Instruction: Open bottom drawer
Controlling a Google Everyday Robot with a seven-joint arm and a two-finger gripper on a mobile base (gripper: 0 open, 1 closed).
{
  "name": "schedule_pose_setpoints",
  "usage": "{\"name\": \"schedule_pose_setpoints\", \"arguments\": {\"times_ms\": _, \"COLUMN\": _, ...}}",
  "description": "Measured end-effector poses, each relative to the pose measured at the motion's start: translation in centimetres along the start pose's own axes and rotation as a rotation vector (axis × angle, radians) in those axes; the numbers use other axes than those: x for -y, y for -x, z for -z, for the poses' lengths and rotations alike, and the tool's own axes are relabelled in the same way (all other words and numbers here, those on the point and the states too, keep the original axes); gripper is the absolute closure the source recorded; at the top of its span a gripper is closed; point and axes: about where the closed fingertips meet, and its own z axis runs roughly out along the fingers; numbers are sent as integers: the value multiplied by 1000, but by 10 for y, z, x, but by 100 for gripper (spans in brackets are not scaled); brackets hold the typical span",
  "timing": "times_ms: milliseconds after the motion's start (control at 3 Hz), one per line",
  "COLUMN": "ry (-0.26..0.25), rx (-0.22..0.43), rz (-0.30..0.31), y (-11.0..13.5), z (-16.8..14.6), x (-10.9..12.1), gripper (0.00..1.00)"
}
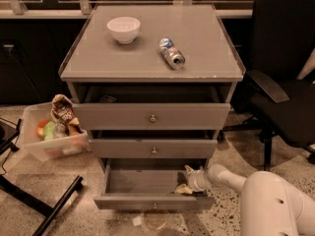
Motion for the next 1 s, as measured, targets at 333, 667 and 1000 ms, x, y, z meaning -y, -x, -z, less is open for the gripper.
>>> {"name": "schedule_pose_setpoints", "arguments": {"times_ms": 333, "ry": 15, "rx": -13, "rz": 17, "y": -6, "z": 6, "x": -7, "gripper": 0}}
{"name": "schedule_pose_setpoints", "arguments": {"times_ms": 667, "ry": 15, "rx": -13, "rz": 17, "y": -6, "z": 6, "x": -7, "gripper": 0}}
{"name": "schedule_pose_setpoints", "arguments": {"times_ms": 1000, "ry": 13, "rx": 7, "rz": -1, "y": -11, "z": 4, "x": -8, "gripper": 0}}
